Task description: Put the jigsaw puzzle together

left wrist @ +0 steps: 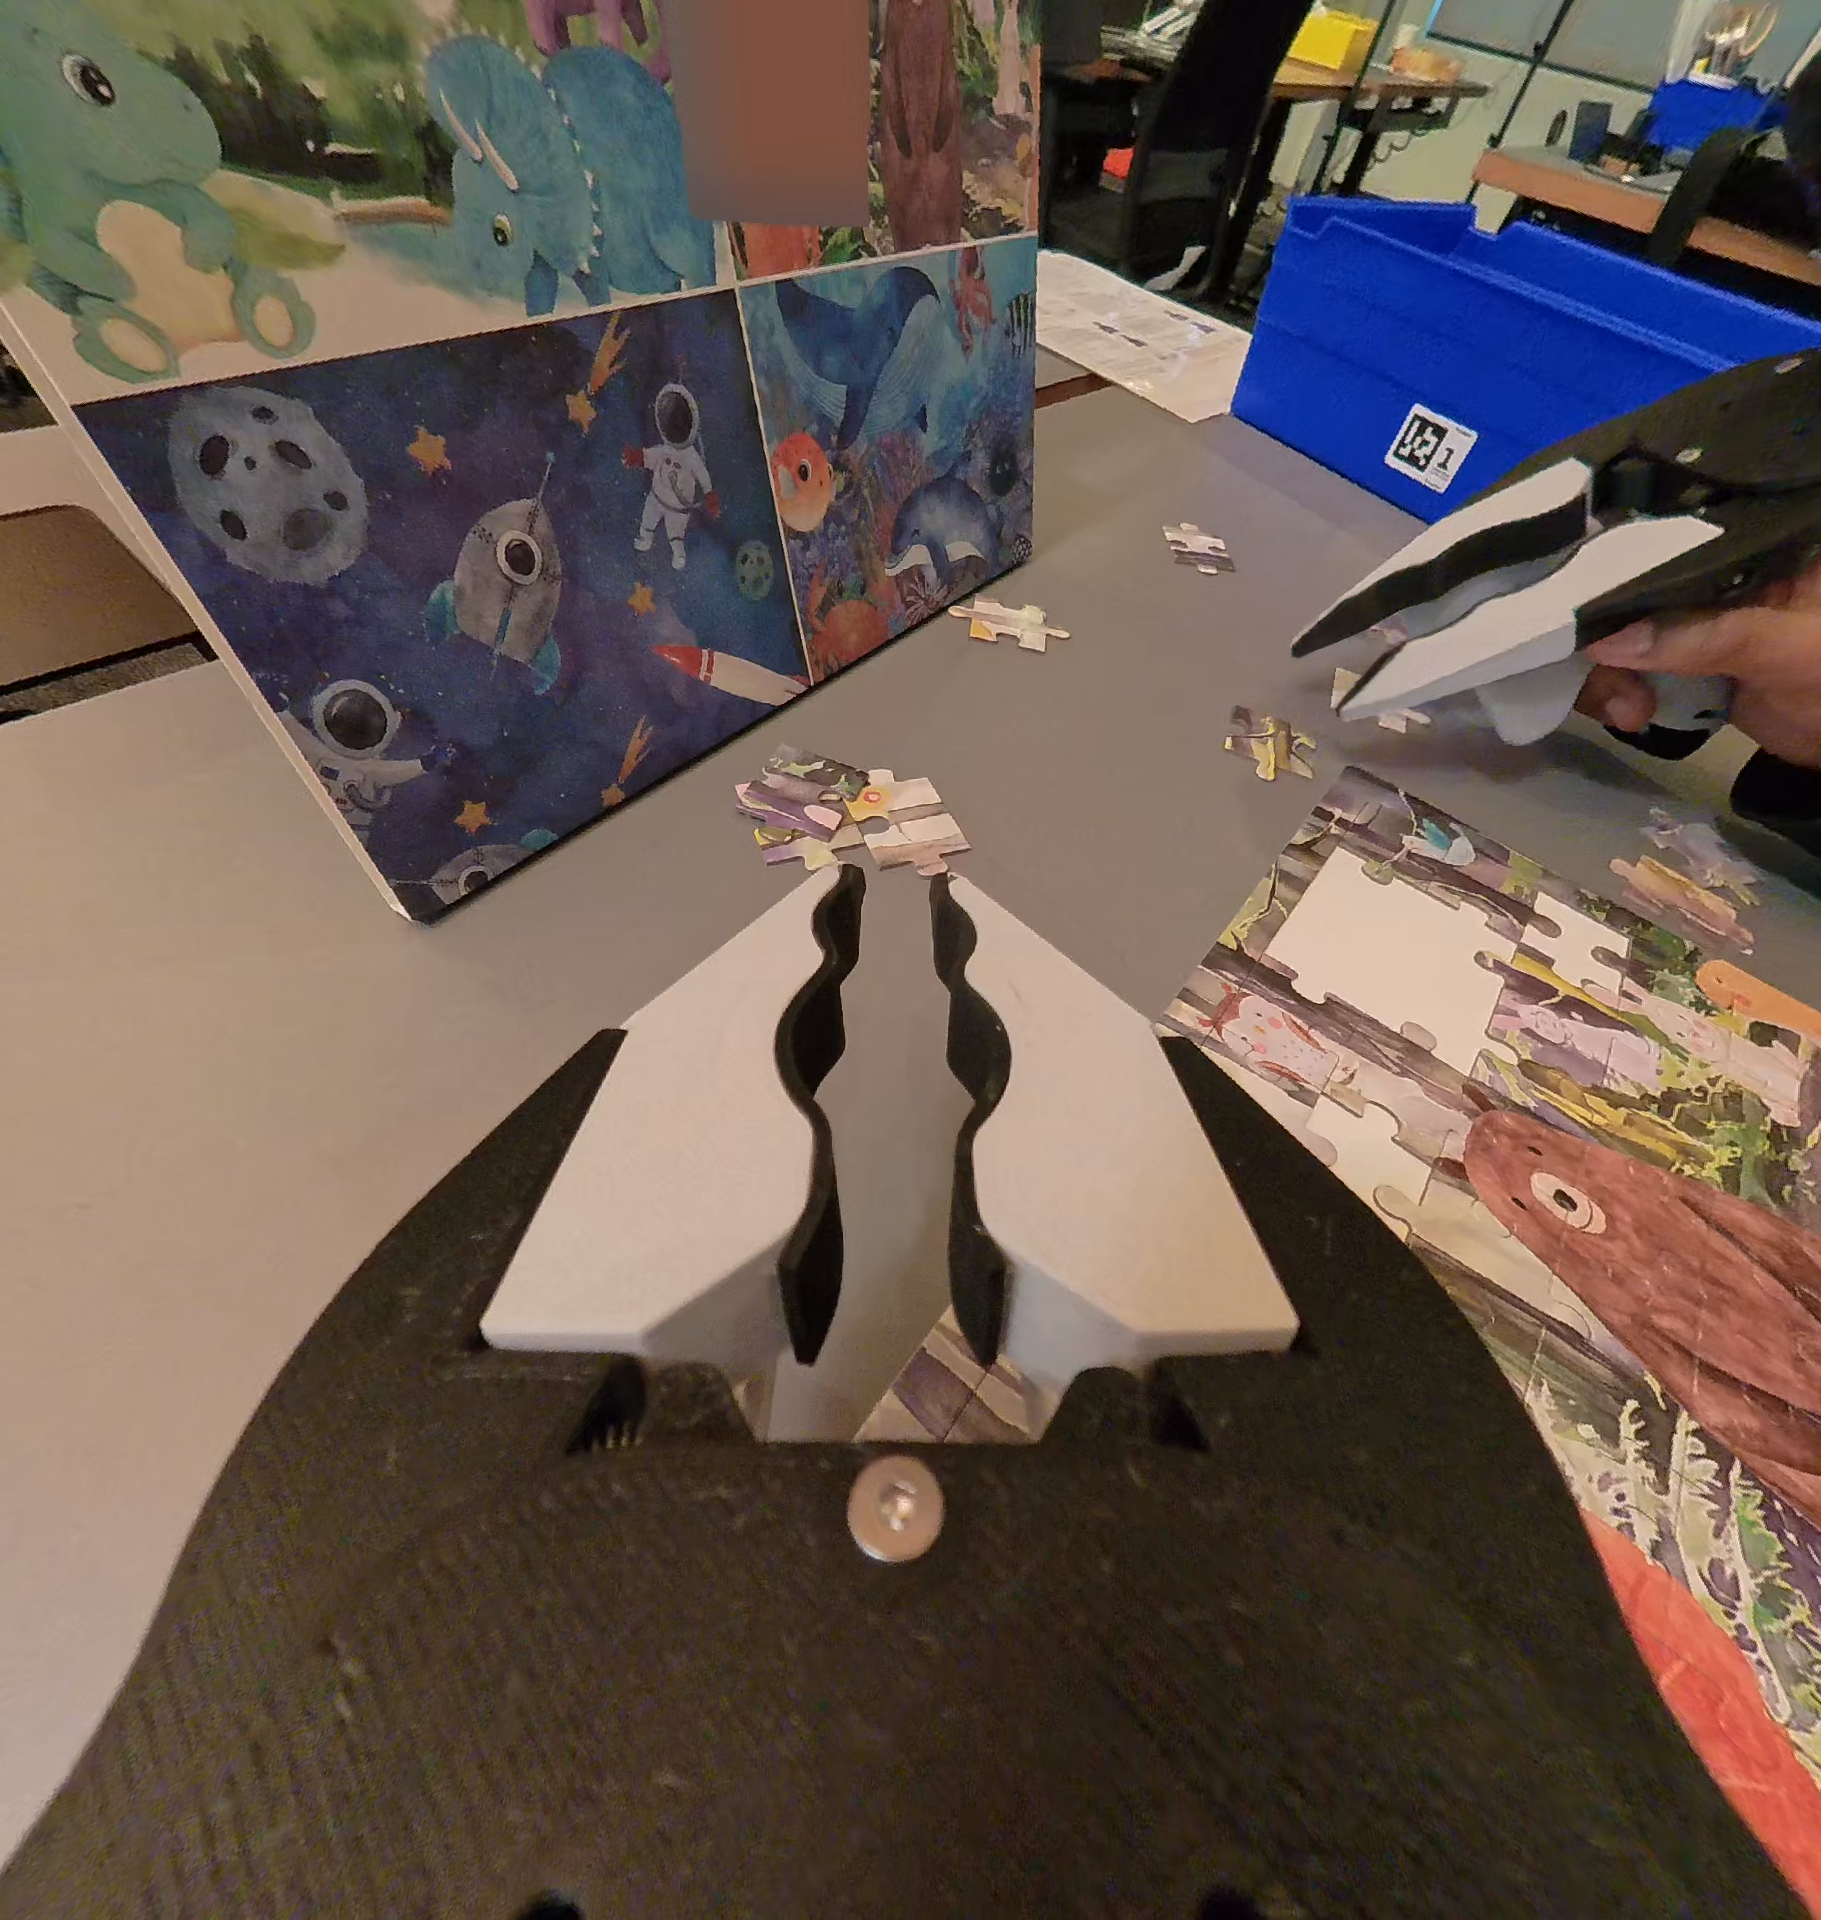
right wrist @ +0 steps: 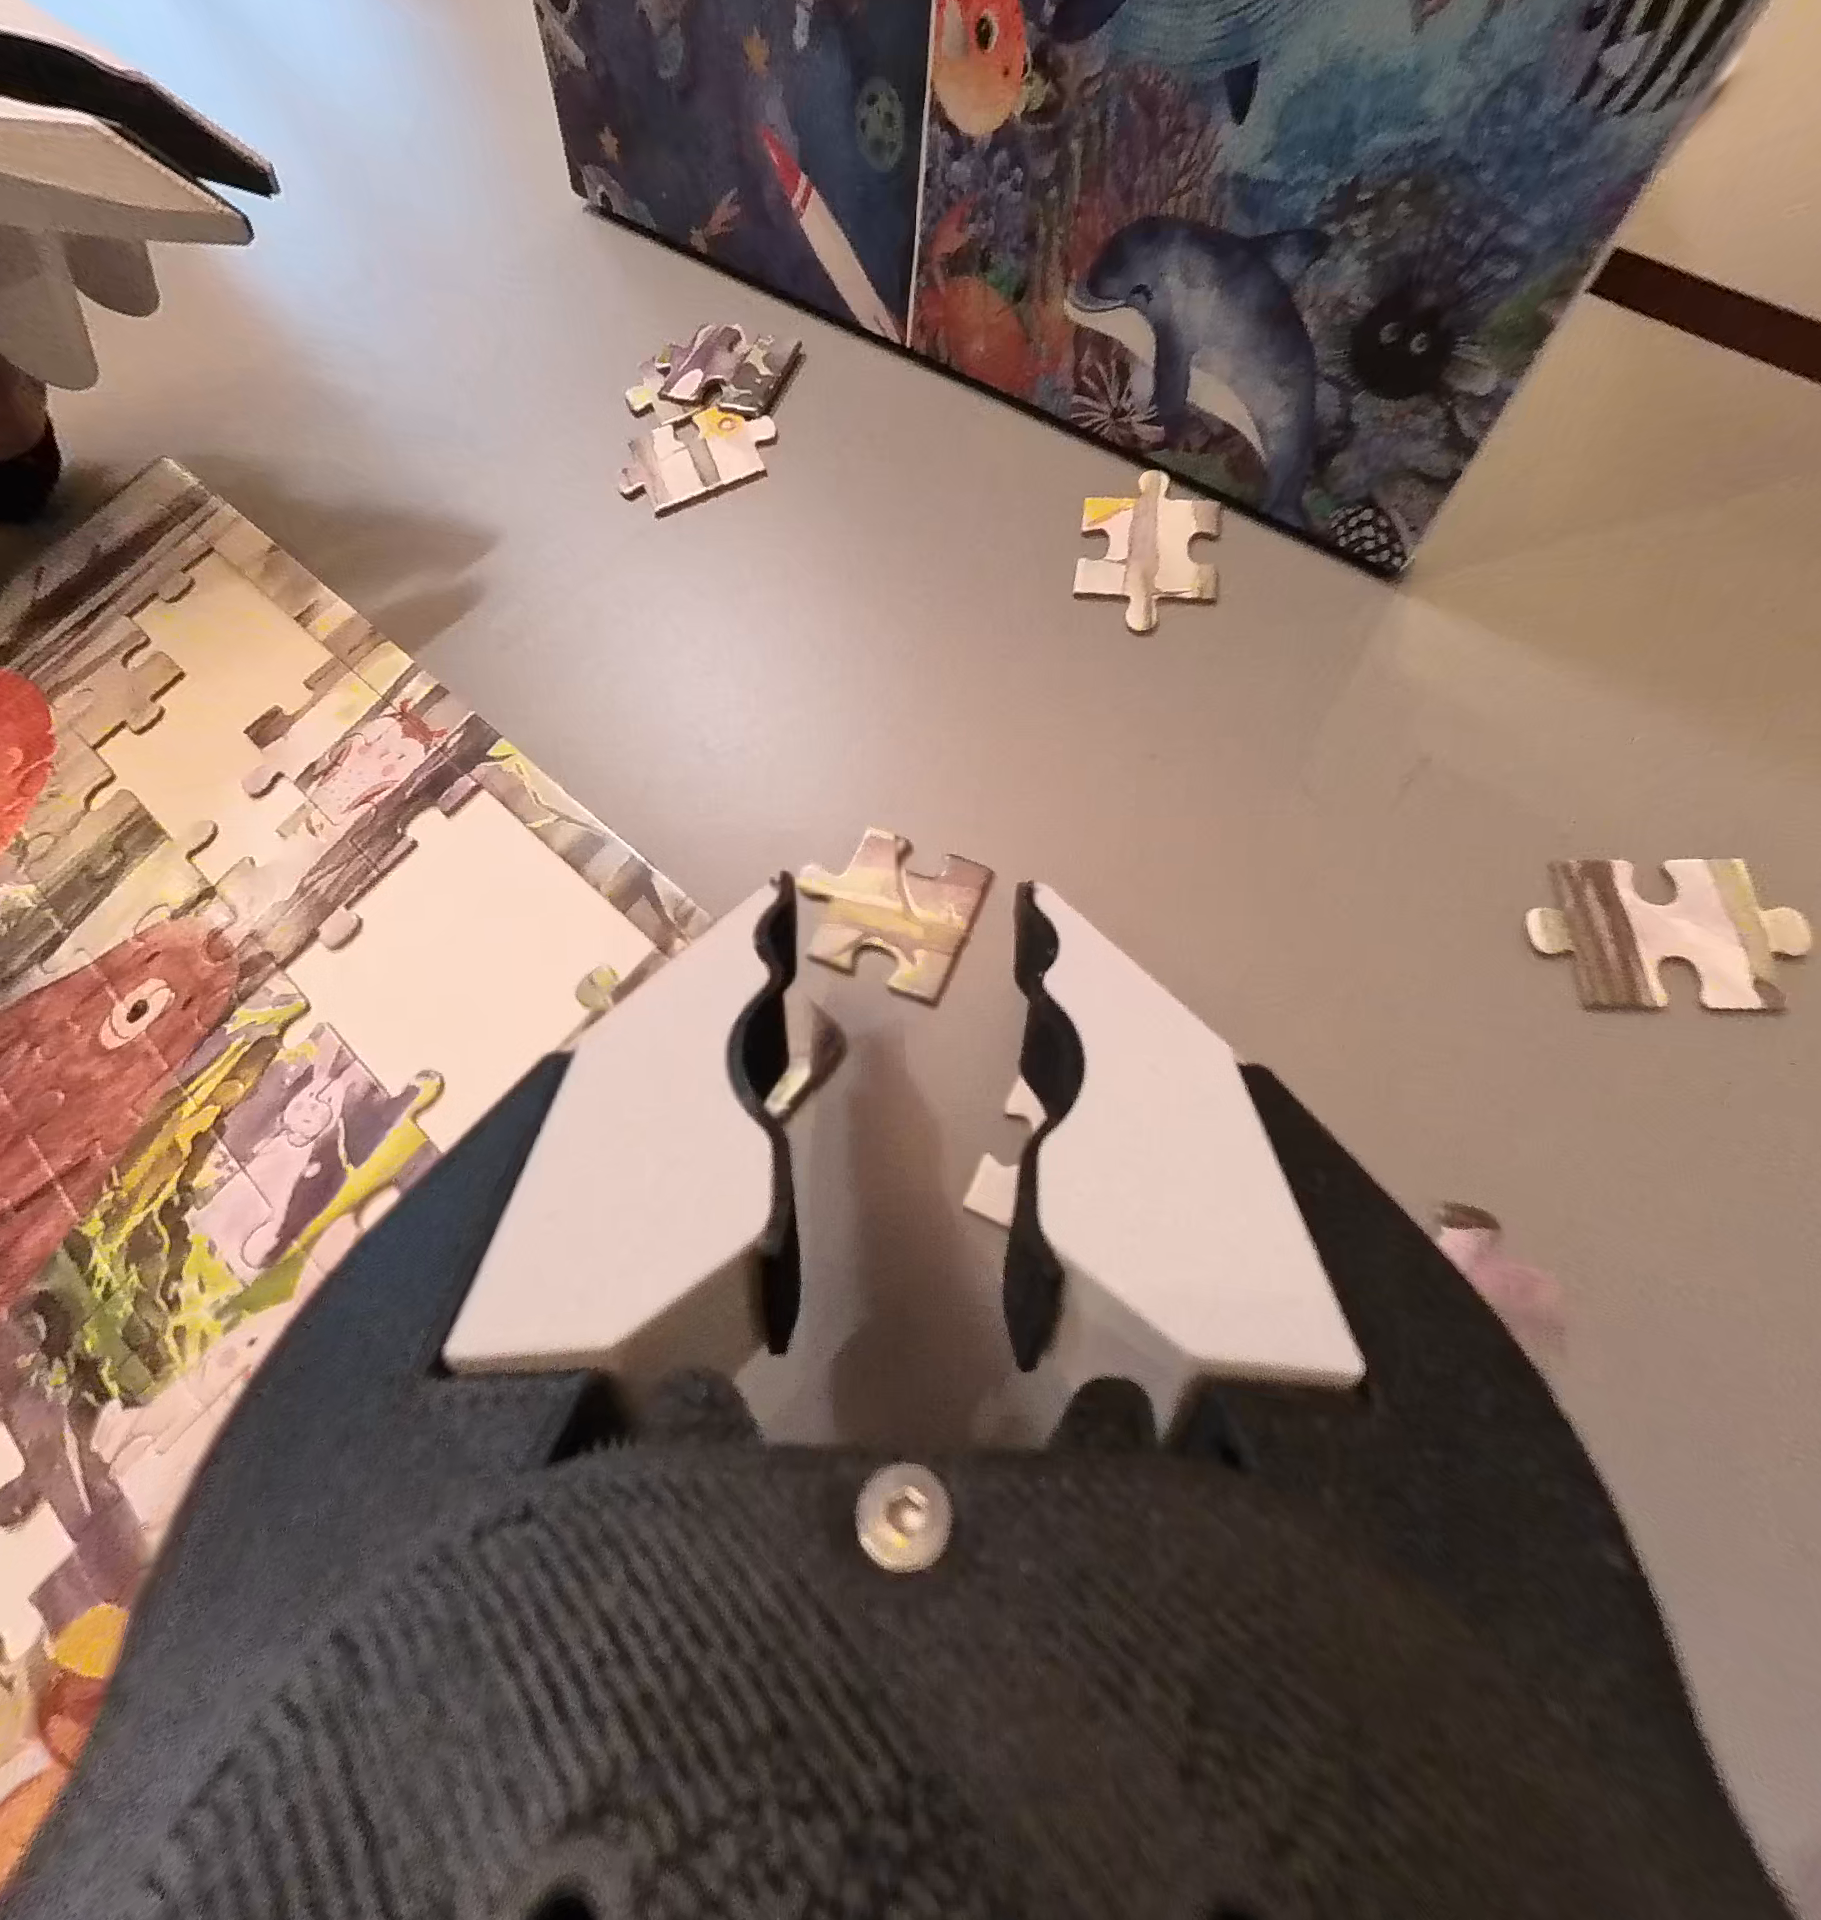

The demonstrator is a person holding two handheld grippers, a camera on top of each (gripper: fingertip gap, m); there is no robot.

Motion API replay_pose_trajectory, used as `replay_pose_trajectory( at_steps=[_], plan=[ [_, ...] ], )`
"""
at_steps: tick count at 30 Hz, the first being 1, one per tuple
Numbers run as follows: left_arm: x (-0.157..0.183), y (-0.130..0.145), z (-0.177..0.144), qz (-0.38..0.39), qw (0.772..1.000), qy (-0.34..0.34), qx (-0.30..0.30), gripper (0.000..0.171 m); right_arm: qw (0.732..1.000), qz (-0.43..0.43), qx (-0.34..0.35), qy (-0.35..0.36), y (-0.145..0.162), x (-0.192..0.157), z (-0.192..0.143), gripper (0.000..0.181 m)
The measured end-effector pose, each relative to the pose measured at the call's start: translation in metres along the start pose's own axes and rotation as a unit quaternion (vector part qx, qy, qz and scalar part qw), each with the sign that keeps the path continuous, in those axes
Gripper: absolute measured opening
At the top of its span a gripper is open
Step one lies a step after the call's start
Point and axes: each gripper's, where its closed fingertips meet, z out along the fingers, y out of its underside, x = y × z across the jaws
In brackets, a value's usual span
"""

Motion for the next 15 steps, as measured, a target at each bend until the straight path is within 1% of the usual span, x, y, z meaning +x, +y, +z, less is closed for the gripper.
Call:
replay_pose_trajectory(
  at_steps=[2, 6, 8, 10, 12, 15],
  plan=[
    [0.0, 0.0, 0.0, 0.001, 1.0, 0.0, -0.001, 0.011, 1.0, -0.006, -0.014, 0.0, 0.003, -0.004, 0.004, 0.045],
    [0.0, 0.0, 0.0, 0.001, 1.0, 0.0, -0.001, 0.011, 0.997, -0.035, -0.064, 0.029, 0.018, -0.003, 0.014, 0.055],
    [0.0, 0.0, 0.0, -0.001, 1.0, 0.0, 0.0, 0.011, 0.996, -0.047, -0.062, 0.04, 0.017, -0.004, 0.017, 0.053],
    [-0.001, 0.0, 0.0, -0.004, 1.0, 0.001, 0.0, 0.011, 0.997, -0.045, -0.058, 0.038, 0.016, -0.007, 0.018, 0.045],
    [-0.001, 0.0, 0.0, -0.005, 1.0, 0.001, 0.001, 0.011, 0.997, -0.046, -0.056, 0.035, 0.015, -0.008, 0.019, 0.032],
    [-0.001, 0.0, 0.0, -0.005, 1.0, 0.001, 0.0, 0.011, 0.997, -0.046, -0.053, 0.033, 0.015, -0.008, 0.019, 0.031]
  ],
)
